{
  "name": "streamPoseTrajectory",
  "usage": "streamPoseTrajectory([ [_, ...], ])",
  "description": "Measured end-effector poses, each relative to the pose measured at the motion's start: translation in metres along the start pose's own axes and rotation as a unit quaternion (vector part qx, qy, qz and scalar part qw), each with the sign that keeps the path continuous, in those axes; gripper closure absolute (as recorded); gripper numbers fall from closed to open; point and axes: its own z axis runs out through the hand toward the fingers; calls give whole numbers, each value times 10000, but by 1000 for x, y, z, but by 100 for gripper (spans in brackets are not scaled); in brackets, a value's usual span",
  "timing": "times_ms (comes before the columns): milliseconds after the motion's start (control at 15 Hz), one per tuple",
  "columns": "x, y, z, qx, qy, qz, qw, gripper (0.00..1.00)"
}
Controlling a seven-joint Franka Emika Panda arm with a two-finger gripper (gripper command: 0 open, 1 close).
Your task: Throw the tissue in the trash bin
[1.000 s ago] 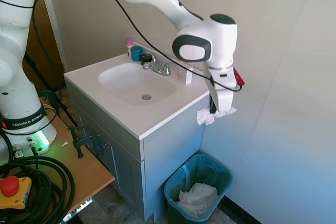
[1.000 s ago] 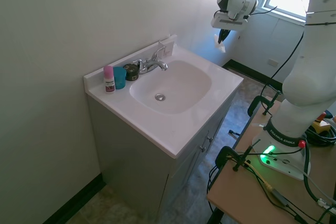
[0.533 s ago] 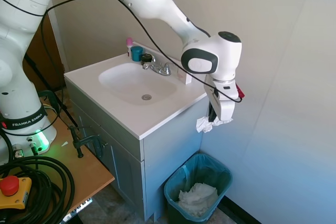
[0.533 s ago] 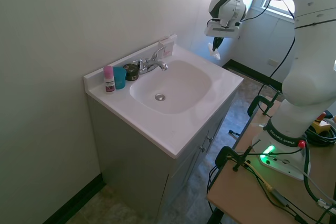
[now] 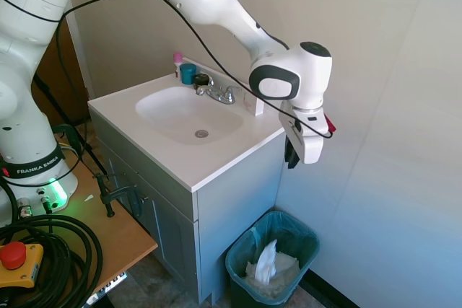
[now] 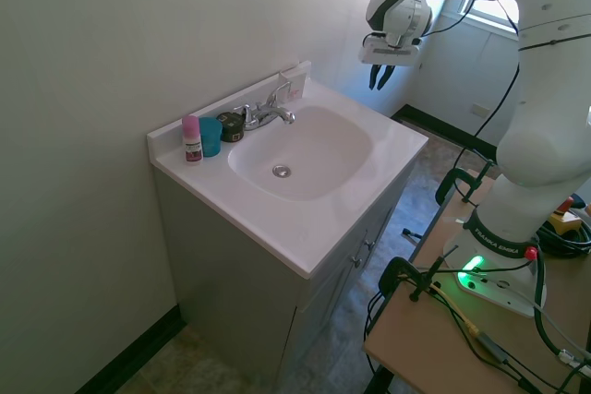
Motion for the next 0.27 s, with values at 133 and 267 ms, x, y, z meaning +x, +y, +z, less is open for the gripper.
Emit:
streamPoseTrajectory([
  [133, -7, -1, -22, 168, 89, -82, 9998, 0],
  [267, -15, 7, -64, 442, 210, -113, 9987, 0],
])
